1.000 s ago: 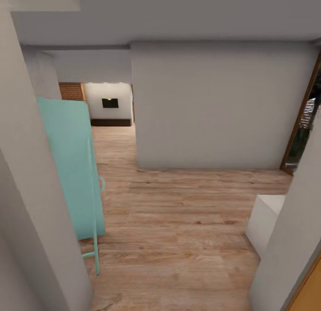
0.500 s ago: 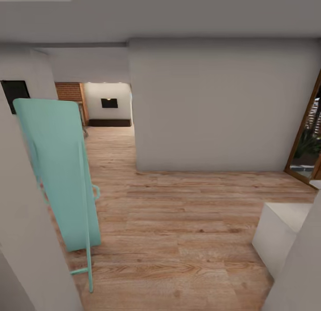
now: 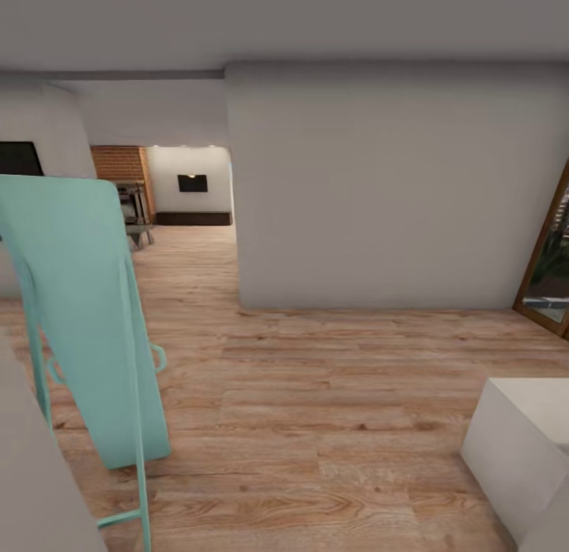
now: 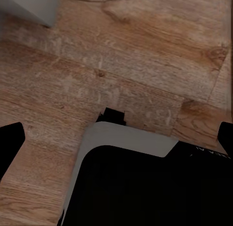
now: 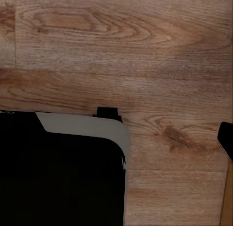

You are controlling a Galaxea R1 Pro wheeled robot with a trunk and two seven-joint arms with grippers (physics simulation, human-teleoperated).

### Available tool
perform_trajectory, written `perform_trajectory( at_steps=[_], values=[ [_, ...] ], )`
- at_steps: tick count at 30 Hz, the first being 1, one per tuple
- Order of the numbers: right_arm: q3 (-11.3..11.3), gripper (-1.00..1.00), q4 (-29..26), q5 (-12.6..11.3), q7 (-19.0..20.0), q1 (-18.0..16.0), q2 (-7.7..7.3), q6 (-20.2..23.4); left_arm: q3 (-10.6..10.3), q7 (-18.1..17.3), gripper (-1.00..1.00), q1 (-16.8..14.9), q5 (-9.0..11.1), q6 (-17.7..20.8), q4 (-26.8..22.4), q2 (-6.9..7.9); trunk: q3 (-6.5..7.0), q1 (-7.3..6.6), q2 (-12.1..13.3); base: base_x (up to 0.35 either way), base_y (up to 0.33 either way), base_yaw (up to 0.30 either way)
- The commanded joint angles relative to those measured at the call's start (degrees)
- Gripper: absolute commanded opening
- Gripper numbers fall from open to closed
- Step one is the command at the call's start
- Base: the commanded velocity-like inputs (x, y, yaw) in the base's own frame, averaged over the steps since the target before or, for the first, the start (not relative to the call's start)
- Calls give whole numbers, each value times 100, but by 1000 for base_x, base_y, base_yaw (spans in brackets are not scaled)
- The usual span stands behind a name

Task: Move the two storage containers from the living room to the garage. In the garage, place one container on the floor and stack the other container on top of it (either order is fine).

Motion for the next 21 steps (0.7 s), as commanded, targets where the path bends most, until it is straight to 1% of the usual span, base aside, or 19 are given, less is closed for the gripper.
perform_trajectory(
  at_steps=[1, 21],
  values=[
    [49, 100, 18, -54, -3, -8, 2, -34, -3, 9, 100, -4, 22, -18, 3, -1, -7, 4, -4, 325, 0, 0],
    [49, 100, 16, -52, -3, -8, 2, -34, -4, 10, 100, -4, 22, -17, 3, -1, -7, 4, -4, 325, 0, 0]
  ],
)
